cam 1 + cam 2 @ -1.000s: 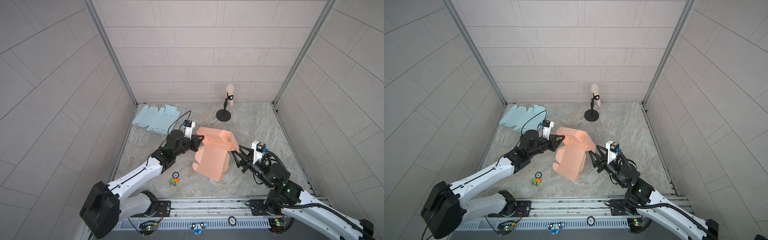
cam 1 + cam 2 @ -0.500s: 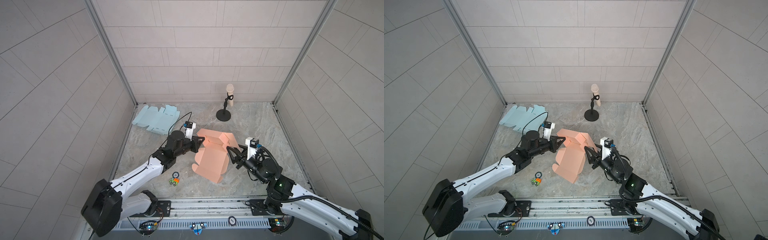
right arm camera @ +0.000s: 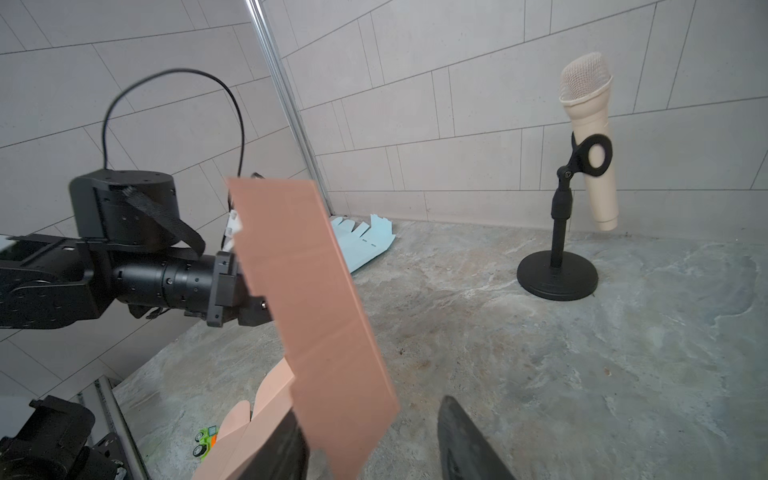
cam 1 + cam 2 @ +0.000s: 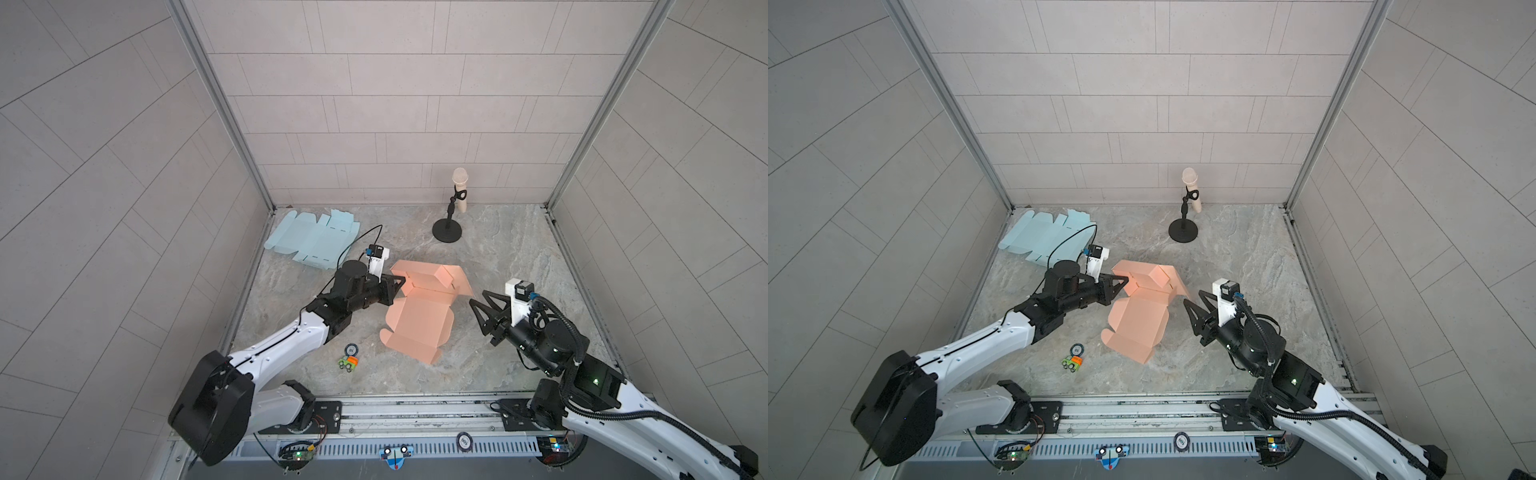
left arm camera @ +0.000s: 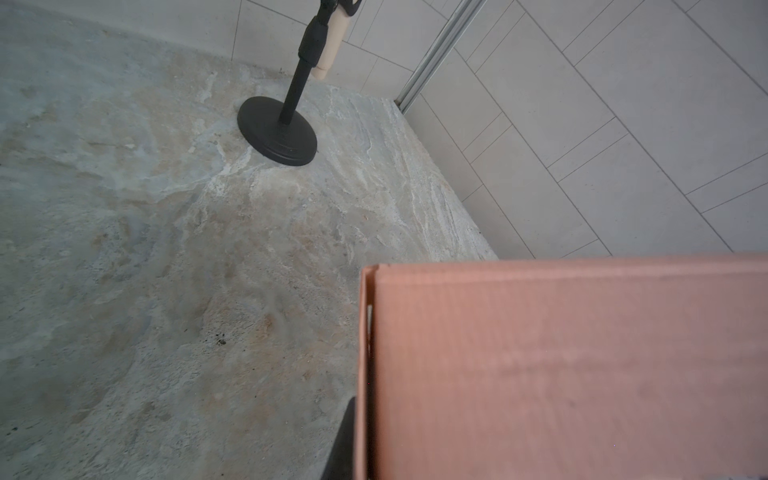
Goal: Fold the paper box
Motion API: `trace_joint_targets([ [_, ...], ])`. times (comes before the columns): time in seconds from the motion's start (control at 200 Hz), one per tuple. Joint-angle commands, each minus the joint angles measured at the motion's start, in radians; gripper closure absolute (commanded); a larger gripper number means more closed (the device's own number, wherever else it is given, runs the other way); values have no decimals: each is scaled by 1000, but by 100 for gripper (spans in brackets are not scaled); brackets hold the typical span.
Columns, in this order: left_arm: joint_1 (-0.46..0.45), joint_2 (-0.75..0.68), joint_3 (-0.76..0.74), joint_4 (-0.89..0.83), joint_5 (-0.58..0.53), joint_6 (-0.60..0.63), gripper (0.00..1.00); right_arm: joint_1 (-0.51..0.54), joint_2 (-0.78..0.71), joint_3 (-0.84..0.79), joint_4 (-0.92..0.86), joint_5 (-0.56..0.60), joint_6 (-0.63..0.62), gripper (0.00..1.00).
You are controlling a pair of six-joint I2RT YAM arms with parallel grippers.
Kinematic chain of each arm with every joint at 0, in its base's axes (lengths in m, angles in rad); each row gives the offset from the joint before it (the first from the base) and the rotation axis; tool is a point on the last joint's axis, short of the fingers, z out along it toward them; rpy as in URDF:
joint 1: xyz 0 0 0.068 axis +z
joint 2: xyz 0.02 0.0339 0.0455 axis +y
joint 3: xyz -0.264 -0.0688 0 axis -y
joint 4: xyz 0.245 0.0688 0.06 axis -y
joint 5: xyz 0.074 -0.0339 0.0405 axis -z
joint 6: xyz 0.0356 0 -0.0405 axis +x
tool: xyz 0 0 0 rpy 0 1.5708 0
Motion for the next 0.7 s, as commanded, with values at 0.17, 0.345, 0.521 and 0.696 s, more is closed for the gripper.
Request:
trace_joint_targets([
  [0.17,1,12,19,-51,17,96,92,-4,17,97,-203,24,-94,46],
  [0.345,-15,38,27,-56,38,107,91,-11,133,102,-144,-29,-76,47],
  [0.521,-37,45,34,-70,38,125,90,-11,184,103,-84,-98,-67,48],
  [0.696,-50,56,36,-74,32,130,90,-11,234,105,-70,-123,-61,52],
])
